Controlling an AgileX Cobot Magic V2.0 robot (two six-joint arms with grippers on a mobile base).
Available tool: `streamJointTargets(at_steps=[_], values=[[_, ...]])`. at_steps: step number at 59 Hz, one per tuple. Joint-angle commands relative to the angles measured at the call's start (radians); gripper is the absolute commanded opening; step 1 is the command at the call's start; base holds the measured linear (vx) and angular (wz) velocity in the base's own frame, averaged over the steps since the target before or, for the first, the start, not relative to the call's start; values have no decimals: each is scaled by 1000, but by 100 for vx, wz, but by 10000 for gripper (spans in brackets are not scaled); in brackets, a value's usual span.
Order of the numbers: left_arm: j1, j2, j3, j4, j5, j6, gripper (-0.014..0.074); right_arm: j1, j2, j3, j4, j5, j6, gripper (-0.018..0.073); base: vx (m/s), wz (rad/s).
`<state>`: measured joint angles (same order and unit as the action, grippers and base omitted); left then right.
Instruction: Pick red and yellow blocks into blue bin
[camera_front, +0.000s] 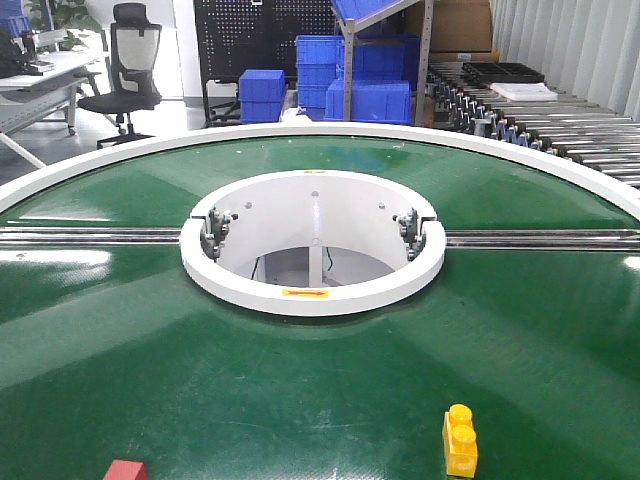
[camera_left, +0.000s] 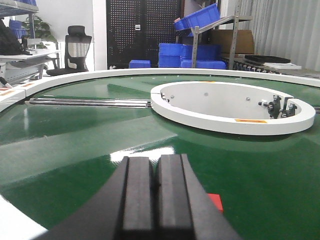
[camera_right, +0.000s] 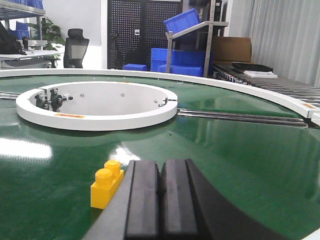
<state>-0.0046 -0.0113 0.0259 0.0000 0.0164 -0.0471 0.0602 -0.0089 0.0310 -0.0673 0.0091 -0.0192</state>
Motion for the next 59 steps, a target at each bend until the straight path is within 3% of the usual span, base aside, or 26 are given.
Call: streamJointTargets(at_steps=[1,31,43,50,59], values=[[-1,-17,-17,-13,-86,-8,6,1,-11,7,-4,-81,-4,-10,0,0],[-1,-17,-17,-13,-88,-8,6,1,-11,7,-4,-81,-4,-10,0,0],[-1,-17,-92,-14,-220,-17,6,1,-11,-48,3,-229,-23,-10,0,0],[-1,-15,-236,-14,-186,-20,6,1,-5,-208,-10,-125,-12,-10,0,0],[-1,38,-440,-13,35,-15,6,1,89,-418,-27,101,-26,-10,0,0]])
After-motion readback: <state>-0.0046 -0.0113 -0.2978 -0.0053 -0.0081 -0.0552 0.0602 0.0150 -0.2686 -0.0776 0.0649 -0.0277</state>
